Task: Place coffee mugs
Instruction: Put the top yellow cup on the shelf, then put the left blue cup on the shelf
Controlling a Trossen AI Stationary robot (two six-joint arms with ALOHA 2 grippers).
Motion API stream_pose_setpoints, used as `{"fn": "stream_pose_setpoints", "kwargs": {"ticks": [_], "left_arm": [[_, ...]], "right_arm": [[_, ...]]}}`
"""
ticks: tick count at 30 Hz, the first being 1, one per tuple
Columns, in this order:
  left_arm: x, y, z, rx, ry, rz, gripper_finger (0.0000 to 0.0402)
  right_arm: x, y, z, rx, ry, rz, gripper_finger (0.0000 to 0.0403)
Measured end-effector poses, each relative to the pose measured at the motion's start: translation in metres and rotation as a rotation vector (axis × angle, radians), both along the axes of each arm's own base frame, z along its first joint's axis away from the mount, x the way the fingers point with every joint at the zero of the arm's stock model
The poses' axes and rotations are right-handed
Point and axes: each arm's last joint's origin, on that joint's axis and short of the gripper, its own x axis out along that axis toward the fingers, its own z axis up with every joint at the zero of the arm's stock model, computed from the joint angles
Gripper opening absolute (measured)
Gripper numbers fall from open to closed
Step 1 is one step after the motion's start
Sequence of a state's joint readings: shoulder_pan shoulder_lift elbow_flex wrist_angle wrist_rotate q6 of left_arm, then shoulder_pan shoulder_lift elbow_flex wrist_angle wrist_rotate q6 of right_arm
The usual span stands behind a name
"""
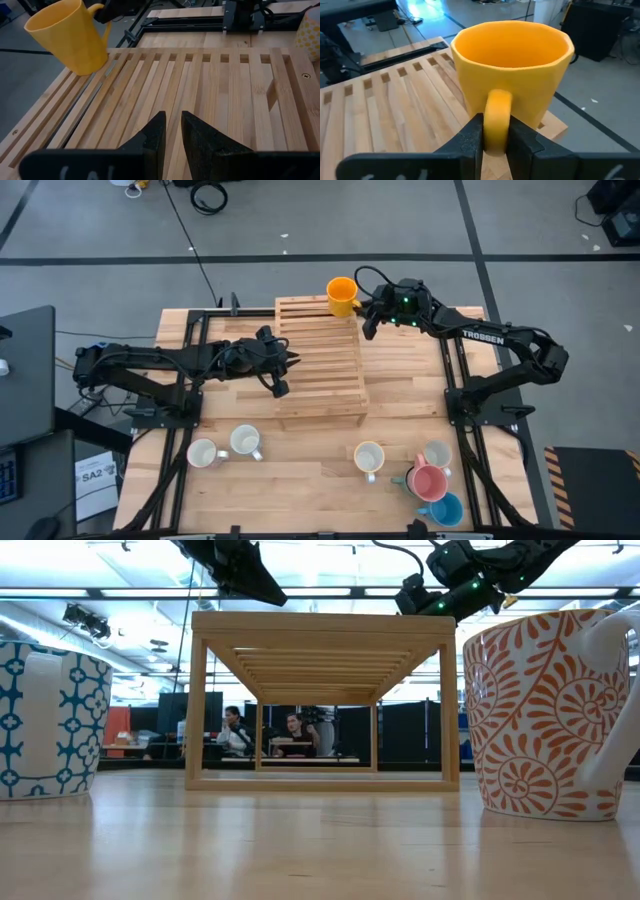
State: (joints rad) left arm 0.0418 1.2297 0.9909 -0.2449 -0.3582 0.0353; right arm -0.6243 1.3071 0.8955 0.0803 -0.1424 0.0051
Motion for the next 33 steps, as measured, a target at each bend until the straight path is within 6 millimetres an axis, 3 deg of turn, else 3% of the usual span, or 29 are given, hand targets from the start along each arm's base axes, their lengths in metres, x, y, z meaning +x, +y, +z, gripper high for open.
{"fn": "stream_pose_setpoints", "kwargs": {"ticks": [21, 33], "left_arm": [[0.0001, -0.0001, -0.0002, 0.000, 0.001, -0.001, 0.0066], [0.0006, -0.0016, -0.0005, -0.051, -0.012, -0.033, 0.0066]], "right_arm": [[0.0002, 0.0004, 0.0001, 0.007, -0.005, 0.015, 0.0187], [-0.0051, 0.0043, 0.0086, -0.010, -0.025, 0.016, 0.0197]]}}
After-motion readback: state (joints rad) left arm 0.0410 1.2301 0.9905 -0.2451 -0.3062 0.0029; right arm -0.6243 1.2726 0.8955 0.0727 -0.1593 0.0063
